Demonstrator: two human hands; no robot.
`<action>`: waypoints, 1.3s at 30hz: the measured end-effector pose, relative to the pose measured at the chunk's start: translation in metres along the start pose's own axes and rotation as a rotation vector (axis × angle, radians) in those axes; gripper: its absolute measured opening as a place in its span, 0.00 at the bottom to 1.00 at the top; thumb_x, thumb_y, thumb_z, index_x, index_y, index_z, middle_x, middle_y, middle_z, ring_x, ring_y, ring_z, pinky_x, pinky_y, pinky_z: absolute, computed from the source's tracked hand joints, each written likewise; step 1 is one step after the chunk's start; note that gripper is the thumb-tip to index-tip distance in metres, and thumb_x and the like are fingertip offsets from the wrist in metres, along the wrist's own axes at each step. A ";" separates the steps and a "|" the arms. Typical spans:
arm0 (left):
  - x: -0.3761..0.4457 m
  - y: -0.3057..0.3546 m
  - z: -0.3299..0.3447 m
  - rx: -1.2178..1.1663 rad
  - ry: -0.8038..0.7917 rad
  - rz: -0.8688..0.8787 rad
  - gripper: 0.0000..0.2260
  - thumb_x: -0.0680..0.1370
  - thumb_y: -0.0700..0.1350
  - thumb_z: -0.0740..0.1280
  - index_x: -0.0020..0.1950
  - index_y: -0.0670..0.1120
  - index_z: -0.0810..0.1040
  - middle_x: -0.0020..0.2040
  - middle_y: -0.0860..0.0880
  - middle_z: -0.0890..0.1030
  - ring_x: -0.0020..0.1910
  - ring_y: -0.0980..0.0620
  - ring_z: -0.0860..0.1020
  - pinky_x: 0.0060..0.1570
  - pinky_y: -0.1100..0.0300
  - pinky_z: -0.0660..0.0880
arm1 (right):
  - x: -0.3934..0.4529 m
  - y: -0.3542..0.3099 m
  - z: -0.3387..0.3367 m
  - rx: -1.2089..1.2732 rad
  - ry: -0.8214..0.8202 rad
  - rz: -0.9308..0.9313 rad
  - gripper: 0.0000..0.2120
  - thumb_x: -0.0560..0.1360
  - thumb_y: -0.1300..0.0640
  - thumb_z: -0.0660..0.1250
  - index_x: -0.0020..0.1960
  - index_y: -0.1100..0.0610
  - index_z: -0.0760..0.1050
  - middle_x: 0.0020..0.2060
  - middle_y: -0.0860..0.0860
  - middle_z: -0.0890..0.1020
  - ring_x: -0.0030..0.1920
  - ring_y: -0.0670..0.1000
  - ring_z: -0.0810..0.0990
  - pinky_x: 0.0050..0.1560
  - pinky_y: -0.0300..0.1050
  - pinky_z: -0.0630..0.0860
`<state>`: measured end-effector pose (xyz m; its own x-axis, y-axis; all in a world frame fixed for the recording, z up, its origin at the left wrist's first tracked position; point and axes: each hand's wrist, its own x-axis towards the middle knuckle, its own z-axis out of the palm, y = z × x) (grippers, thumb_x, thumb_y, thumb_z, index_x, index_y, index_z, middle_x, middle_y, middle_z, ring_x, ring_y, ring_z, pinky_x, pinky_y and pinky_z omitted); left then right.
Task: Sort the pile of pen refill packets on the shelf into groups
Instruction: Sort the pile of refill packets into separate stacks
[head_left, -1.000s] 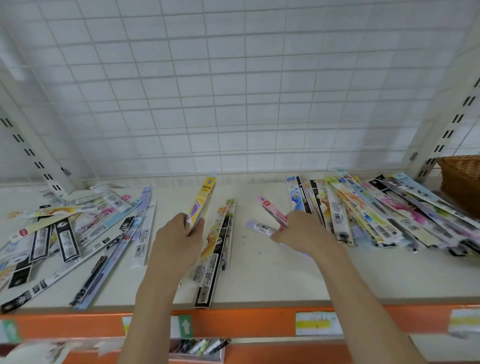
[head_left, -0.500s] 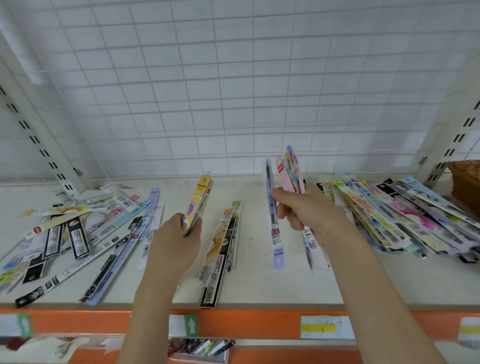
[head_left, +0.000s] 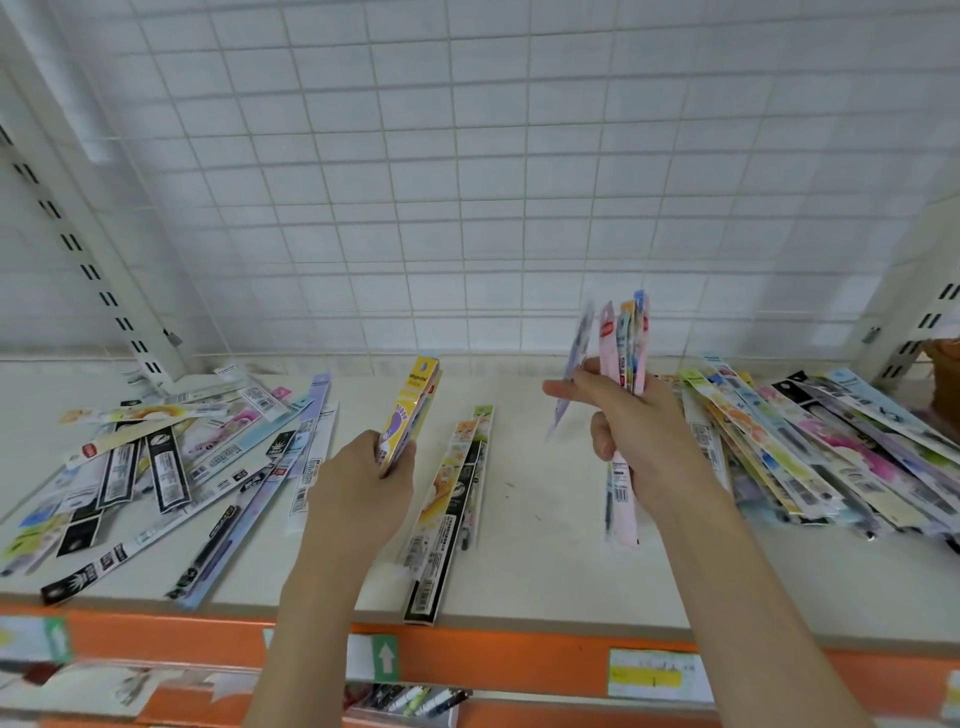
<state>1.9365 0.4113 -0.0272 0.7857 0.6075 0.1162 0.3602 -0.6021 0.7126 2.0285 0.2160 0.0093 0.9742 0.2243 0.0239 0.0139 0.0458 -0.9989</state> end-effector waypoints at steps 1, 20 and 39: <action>0.000 0.000 0.001 0.000 -0.002 -0.003 0.14 0.78 0.52 0.60 0.37 0.46 0.70 0.35 0.45 0.80 0.36 0.43 0.80 0.41 0.51 0.76 | 0.001 0.000 0.000 0.021 0.010 0.013 0.07 0.77 0.58 0.63 0.41 0.54 0.76 0.42 0.49 0.86 0.19 0.46 0.61 0.21 0.34 0.62; 0.005 0.007 0.008 0.121 -0.039 -0.058 0.13 0.75 0.50 0.64 0.34 0.47 0.67 0.31 0.52 0.71 0.31 0.55 0.70 0.30 0.63 0.63 | 0.001 0.014 0.004 -0.427 0.077 -0.163 0.12 0.78 0.53 0.60 0.43 0.60 0.76 0.25 0.36 0.79 0.34 0.44 0.77 0.41 0.42 0.73; 0.014 0.003 0.030 0.415 -0.154 0.006 0.09 0.78 0.49 0.60 0.46 0.44 0.70 0.42 0.47 0.72 0.41 0.46 0.71 0.39 0.58 0.67 | -0.007 0.027 0.000 -0.417 0.136 -0.122 0.11 0.78 0.51 0.62 0.45 0.59 0.72 0.34 0.56 0.81 0.30 0.38 0.80 0.45 0.52 0.78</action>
<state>1.9638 0.4028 -0.0440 0.8431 0.5377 -0.0077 0.5019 -0.7816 0.3703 2.0226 0.2155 -0.0180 0.9801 0.1109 0.1647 0.1931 -0.3385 -0.9210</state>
